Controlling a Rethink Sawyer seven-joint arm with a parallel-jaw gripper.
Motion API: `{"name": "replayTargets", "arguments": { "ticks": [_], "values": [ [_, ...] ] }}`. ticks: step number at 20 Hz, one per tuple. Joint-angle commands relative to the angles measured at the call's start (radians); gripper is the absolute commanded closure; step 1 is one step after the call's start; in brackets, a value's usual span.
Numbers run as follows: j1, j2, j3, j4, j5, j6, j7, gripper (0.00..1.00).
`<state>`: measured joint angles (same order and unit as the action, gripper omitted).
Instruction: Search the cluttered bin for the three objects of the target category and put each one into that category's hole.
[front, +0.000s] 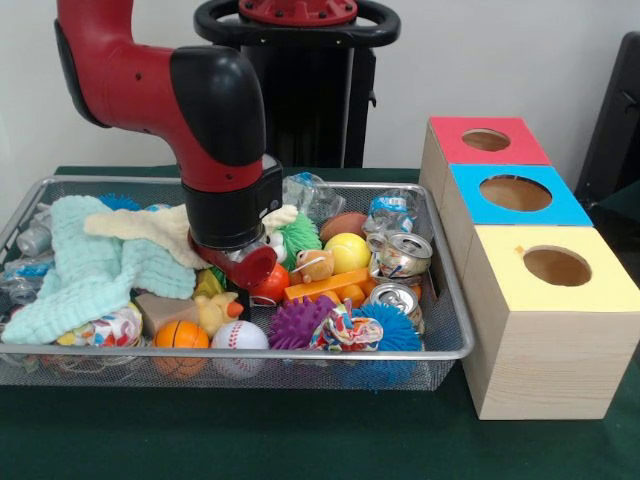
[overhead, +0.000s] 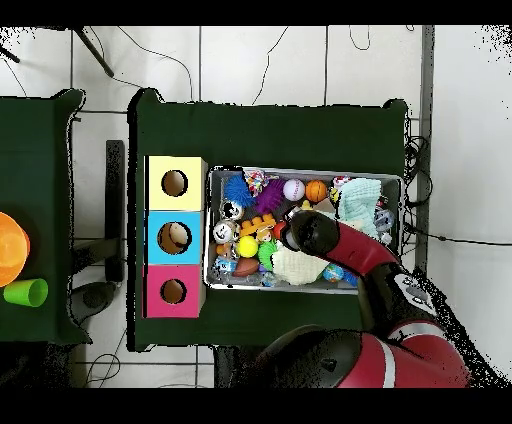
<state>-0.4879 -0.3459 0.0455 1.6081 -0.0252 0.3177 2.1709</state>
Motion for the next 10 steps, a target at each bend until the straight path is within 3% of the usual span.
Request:
{"name": "replayTargets", "arguments": {
  "ticks": [1,5,10],
  "values": [
    [0.012,0.095,0.072,-0.005,-0.027,-0.156,0.092,1.0],
    [0.027,0.083,0.061,0.001,-0.011,-0.143,0.112,1.0],
    [0.042,0.025,0.035,-0.042,0.041,0.051,0.104,1.0]
  ]
}}
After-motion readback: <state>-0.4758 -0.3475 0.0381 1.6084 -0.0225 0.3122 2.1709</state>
